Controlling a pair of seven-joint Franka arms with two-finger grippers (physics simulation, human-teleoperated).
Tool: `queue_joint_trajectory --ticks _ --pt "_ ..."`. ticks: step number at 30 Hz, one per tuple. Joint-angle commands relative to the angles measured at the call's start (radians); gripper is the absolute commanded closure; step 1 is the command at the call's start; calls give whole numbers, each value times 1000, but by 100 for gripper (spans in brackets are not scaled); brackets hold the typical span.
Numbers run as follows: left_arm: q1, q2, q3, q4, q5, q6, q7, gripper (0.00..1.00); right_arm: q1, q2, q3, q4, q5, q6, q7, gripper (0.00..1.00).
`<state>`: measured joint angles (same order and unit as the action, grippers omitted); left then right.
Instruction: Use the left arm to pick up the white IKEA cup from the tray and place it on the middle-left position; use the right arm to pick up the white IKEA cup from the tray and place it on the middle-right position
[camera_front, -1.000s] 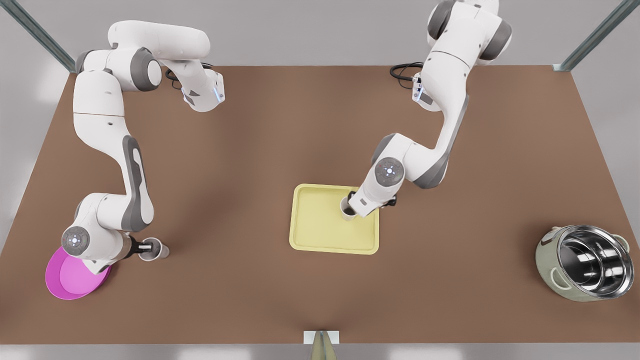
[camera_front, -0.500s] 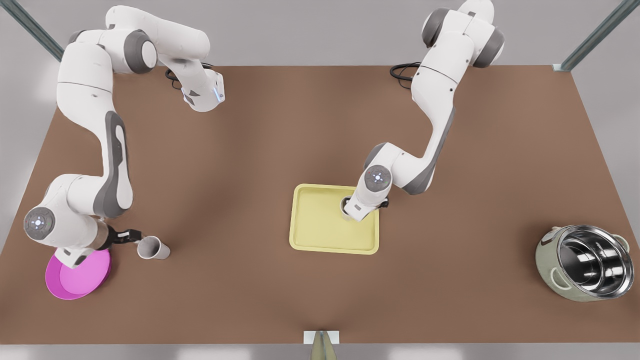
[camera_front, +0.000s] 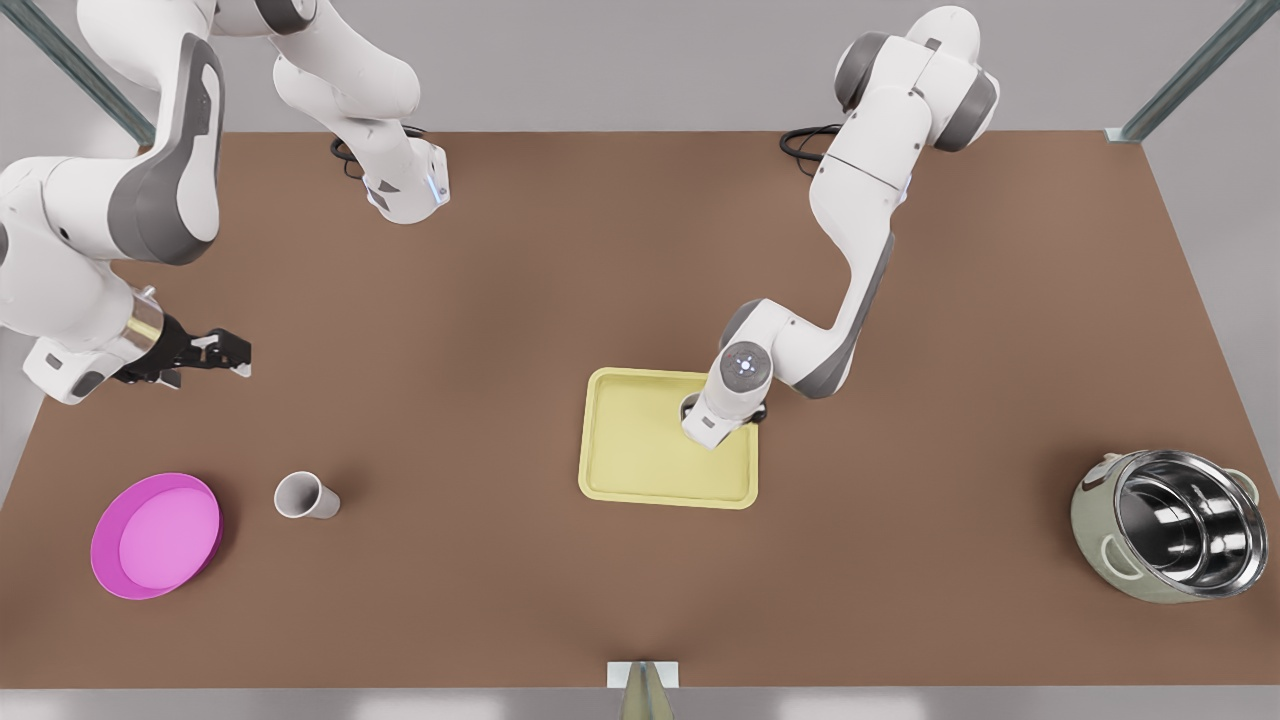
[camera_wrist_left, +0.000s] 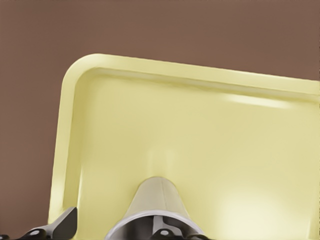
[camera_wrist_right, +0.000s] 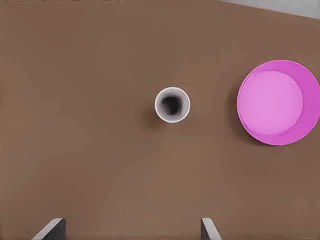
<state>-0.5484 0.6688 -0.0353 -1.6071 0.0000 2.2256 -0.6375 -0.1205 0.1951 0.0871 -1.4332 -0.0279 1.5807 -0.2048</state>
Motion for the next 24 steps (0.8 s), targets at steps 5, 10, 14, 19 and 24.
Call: queue_joint_trajectory --ticks 5,10,14,19,24 --pt "2 -2 0 6 -2 14 -27 84 -4 3 -4 2 5 7 160 0" --pt "5 -24 5 10 -2 -4 -22 93 -8 6 -12 17 5 -19 153 0" --pt "8 -69 12 13 -2 -87 -17 93 -8 6 -12 17 3 -19 151 0" --pt "25 -89 139 13 -12 -169 217 93 -8 6 -9 17 2 -19 156 0" --pt "295 -89 153 15 -54 -159 679 93 -8 6 -9 17 -3 -19 154 0"
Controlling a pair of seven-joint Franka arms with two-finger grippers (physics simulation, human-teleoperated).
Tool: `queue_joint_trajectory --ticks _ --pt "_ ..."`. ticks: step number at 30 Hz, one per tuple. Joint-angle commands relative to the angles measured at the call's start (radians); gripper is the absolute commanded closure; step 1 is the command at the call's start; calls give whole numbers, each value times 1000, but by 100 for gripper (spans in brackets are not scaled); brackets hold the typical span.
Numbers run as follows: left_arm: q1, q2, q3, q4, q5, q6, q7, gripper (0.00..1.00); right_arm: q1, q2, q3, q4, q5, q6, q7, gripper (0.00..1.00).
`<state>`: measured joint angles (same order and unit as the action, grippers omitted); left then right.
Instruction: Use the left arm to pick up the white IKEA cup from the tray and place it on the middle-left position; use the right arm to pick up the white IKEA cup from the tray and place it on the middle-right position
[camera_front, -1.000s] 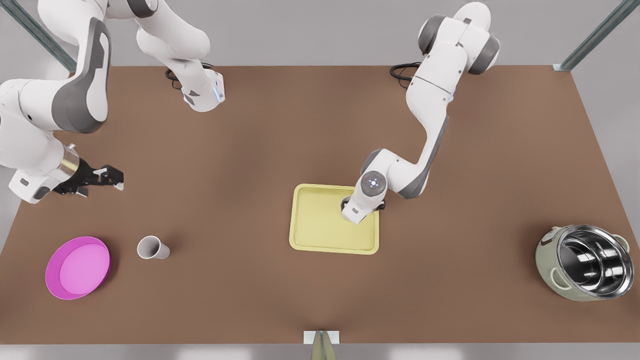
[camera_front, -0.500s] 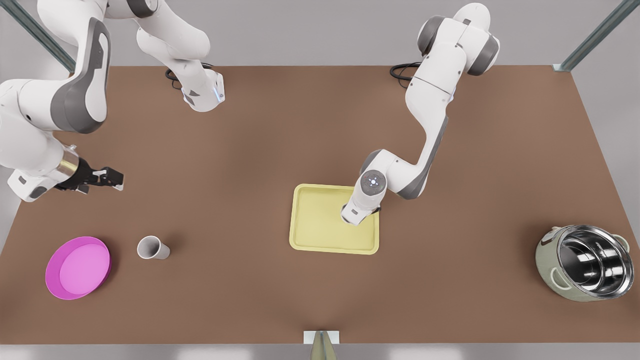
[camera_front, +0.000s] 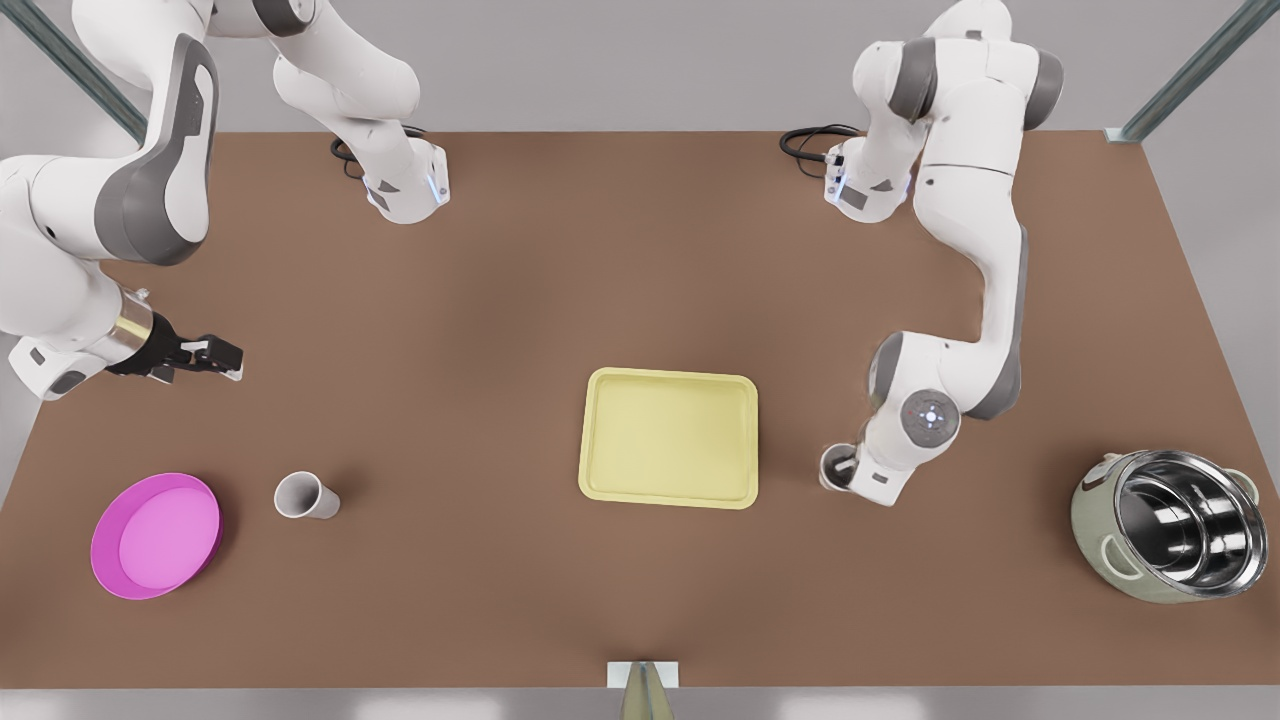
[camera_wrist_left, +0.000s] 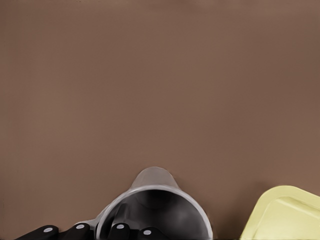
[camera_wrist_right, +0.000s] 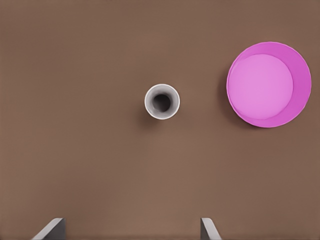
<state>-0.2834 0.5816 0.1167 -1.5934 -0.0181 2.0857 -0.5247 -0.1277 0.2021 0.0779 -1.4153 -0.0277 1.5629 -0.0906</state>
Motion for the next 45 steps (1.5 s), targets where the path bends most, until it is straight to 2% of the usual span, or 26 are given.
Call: queue_joint_trajectory --ticks 1,5,9,19,20,21,22,23,29,32,35,37,39,45 --pt "67 3 1 0 -36 -13 646 93 0 -1 0 1 -6 -3 38 0" --pt "167 26 0 -7 -59 76 828 93 -1 -1 0 1 -8 -1 37 0" --pt "193 55 -2 -8 -77 185 876 93 -1 -1 0 1 -9 -1 37 0" --pt "198 84 -5 -10 -129 238 885 93 0 -1 2 1 -9 -1 45 0" --pt "198 84 -5 -10 -129 238 885 90 0 -1 2 1 -9 -1 45 0" --pt "198 84 -5 -10 -129 238 885 72 0 -1 2 1 -9 -1 45 0" --pt "198 84 -5 -10 -131 238 885 44 0 -1 2 1 -9 -1 45 0" --pt "198 84 -5 -10 -131 238 885 0 0 -1 2 1 -9 -1 45 0" --pt "237 63 4 1 -120 215 974 0 0 -1 2 1 -9 -1 45 0" --pt "205 -58 6 116 -10 -148 797 0 0 -1 2 1 -9 -1 46 0" --pt "132 -144 1 154 -20 -285 574 0 0 -1 2 1 -9 -1 45 0" --pt "130 -187 -8 263 -22 -498 488 0 0 -1 2 1 -9 -1 46 0" --pt "132 -313 -26 263 -22 -555 473 0 0 -1 2 1 -9 -1 45 0" --pt "132 -330 -40 262 -22 -564 468 0 0 -1 2 1 -9 -1 45 0"
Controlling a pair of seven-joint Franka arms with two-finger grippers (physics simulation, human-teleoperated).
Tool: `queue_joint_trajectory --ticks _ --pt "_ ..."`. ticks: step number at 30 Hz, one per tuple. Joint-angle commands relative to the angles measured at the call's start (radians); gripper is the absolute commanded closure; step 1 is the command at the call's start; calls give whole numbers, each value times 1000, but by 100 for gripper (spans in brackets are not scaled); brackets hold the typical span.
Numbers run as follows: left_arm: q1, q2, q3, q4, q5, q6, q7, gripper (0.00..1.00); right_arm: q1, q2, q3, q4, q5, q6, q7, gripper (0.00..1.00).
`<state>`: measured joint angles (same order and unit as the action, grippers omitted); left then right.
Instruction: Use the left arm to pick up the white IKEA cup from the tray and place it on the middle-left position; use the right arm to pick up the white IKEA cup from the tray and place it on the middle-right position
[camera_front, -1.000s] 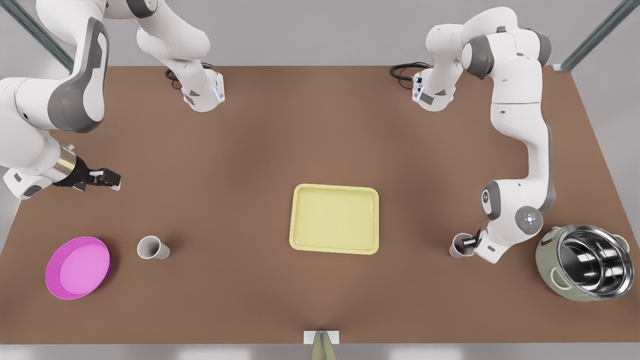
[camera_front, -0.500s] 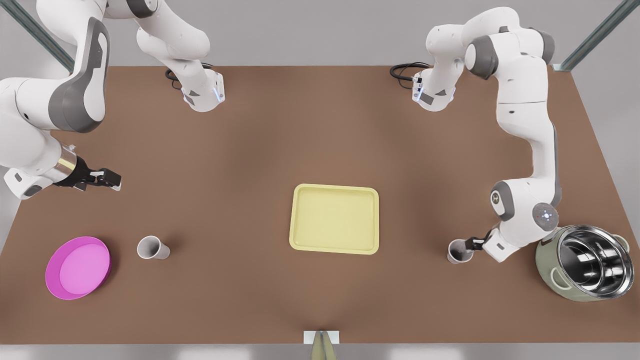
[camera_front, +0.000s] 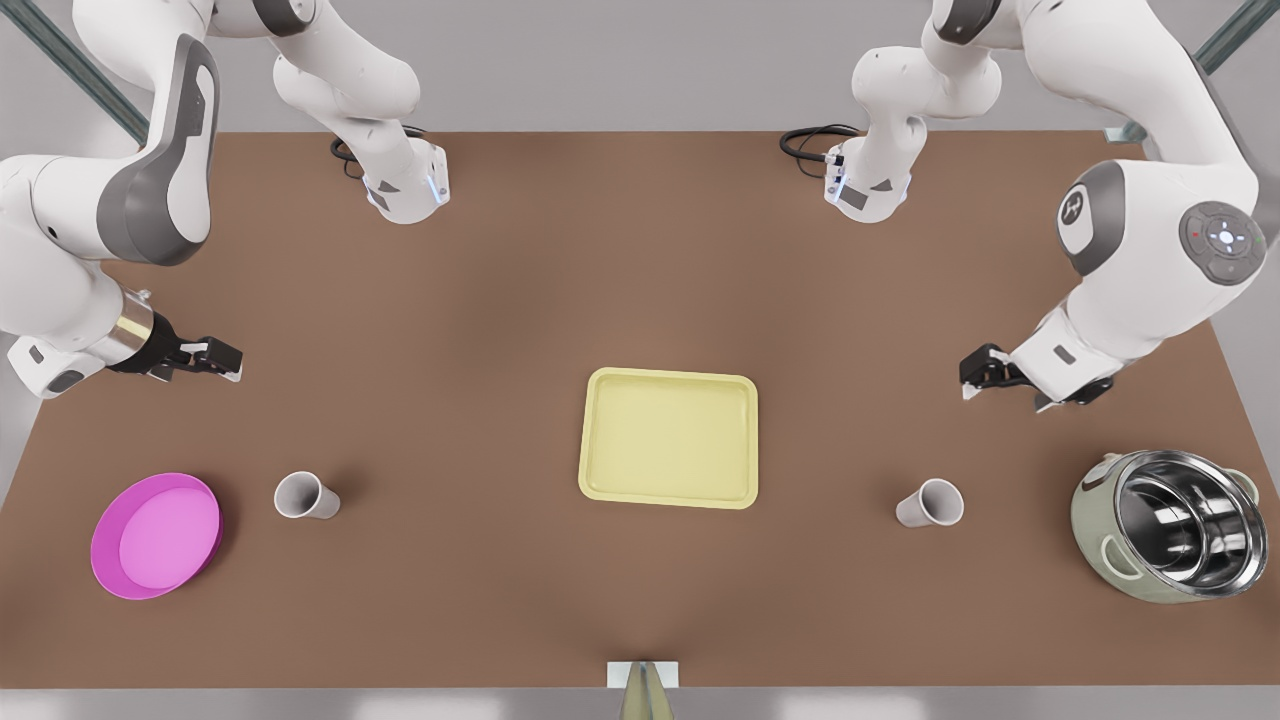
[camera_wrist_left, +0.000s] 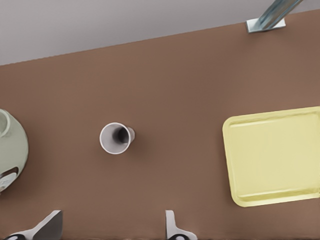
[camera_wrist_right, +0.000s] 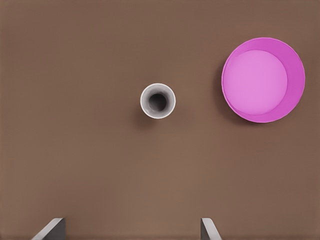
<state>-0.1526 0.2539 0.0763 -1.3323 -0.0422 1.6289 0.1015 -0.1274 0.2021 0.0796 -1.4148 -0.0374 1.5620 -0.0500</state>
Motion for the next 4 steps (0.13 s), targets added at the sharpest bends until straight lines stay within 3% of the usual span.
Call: queue_joint_trajectory --ticks 1,4 --pt "1 -2 0 -1 2 -107 -161 0 0 -1 0 0 1 0 4 0" --pt "1 -1 0 -1 1 -107 -161 0 0 -1 0 0 1 0 5 0"
